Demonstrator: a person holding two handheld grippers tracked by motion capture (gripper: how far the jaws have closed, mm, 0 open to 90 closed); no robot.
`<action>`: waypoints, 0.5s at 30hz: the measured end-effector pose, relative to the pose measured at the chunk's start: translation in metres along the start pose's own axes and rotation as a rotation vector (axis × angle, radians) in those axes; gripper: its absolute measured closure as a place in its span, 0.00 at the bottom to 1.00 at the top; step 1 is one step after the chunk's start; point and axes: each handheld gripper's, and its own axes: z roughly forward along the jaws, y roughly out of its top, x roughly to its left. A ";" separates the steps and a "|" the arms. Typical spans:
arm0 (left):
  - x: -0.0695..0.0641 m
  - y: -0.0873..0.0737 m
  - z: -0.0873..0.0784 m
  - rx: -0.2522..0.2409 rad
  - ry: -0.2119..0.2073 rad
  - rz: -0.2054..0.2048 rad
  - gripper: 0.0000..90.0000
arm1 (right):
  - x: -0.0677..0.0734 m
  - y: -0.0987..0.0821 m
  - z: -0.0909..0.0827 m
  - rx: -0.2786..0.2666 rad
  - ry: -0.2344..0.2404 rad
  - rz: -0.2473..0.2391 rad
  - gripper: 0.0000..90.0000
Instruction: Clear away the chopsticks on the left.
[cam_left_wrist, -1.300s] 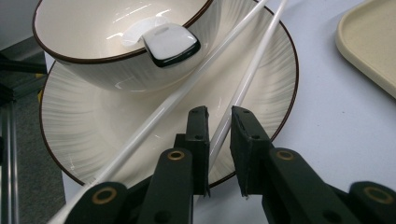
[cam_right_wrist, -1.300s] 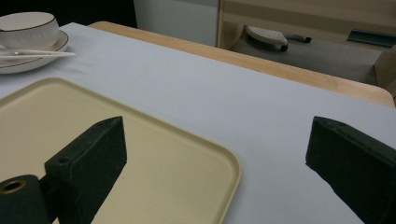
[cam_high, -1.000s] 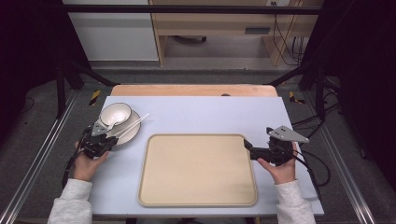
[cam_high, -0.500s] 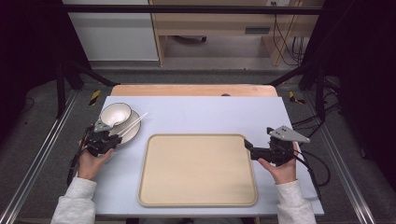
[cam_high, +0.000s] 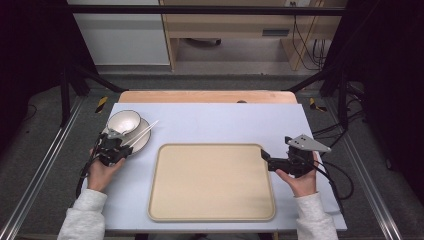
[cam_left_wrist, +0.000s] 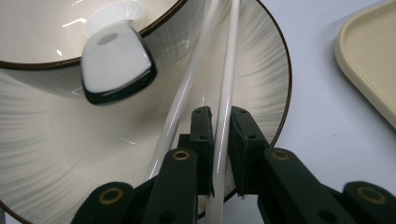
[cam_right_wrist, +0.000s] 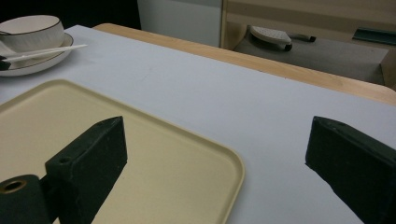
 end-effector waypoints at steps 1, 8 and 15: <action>-0.001 0.000 0.000 -0.001 -0.006 0.010 0.92 | 0.000 0.000 0.000 0.003 -0.001 -0.002 0.06; -0.004 0.001 -0.004 -0.009 0.004 0.016 0.94 | 0.000 0.000 -0.001 0.001 -0.001 0.000 0.07; -0.012 0.004 -0.017 -0.056 -0.011 -0.001 0.94 | -0.002 0.001 -0.004 -0.005 -0.006 0.002 0.06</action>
